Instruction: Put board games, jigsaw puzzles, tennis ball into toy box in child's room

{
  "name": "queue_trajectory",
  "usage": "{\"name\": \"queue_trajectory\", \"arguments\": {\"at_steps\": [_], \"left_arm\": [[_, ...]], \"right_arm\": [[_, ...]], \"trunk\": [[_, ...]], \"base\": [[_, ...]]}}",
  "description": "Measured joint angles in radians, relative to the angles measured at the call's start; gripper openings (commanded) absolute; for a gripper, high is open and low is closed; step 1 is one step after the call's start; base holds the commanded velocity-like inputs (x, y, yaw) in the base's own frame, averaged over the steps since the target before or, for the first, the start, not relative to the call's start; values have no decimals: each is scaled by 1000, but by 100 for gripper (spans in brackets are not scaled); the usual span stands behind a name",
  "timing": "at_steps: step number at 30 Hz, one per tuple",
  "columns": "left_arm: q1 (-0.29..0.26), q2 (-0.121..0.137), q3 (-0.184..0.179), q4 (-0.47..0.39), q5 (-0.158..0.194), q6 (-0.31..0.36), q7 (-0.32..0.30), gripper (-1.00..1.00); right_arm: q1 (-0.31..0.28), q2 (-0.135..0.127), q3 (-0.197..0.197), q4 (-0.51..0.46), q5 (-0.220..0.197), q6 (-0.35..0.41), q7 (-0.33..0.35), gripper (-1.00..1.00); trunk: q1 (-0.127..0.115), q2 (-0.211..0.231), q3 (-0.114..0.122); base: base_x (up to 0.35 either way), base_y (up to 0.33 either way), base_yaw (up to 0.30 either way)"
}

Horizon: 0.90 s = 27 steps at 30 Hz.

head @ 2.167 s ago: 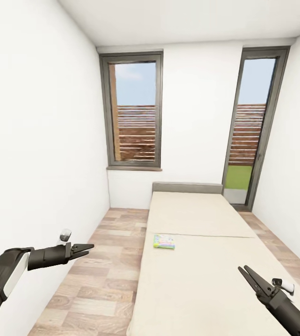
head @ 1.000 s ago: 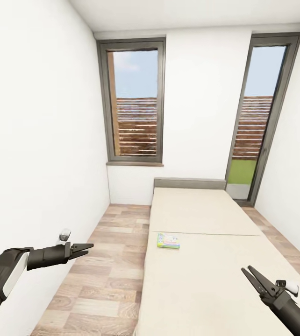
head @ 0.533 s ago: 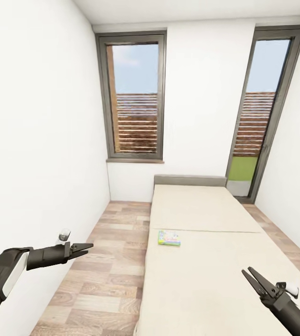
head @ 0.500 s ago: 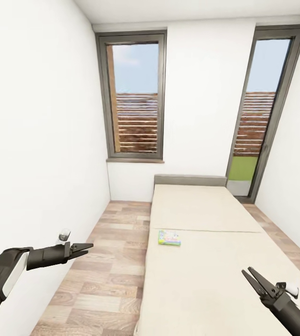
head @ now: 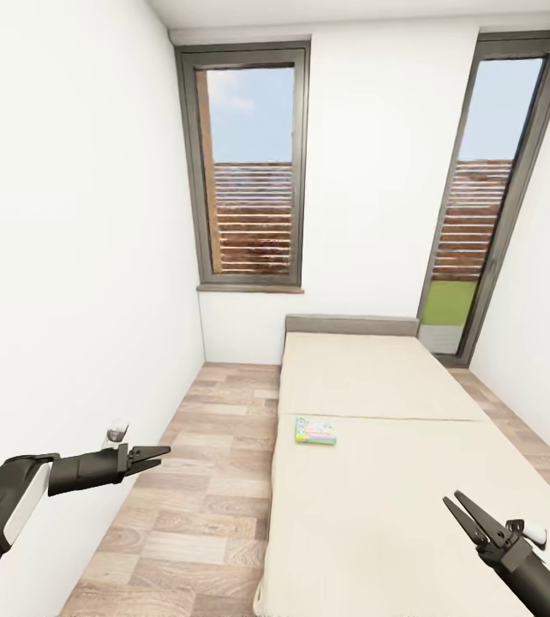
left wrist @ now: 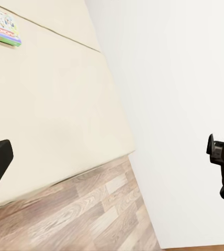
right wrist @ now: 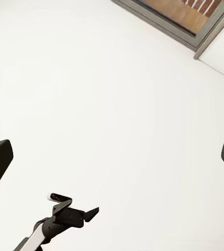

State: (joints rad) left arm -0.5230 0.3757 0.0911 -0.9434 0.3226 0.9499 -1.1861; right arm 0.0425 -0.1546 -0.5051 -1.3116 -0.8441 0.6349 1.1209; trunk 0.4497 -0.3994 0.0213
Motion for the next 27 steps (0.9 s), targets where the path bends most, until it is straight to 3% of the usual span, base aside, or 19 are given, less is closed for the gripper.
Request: {"name": "queue_trajectory", "arguments": {"at_steps": [13,20,27], "left_arm": [[0,2,6,0,0,1,0,100],[0,2,8,0,0,0,0,100],[0,3,8,0,0,0,0,100]], "right_arm": [[0,0,0,0,-1,0,0,100],[0,0,0,2,-2,0,0,100],[0,0,0,8,-2,0,1,100]], "trunk": [[0,0,-21],[0,0,-27],[0,1,-29]], "base": [[63,4,-56],[223,0,-195],[59,0,-260]]}}
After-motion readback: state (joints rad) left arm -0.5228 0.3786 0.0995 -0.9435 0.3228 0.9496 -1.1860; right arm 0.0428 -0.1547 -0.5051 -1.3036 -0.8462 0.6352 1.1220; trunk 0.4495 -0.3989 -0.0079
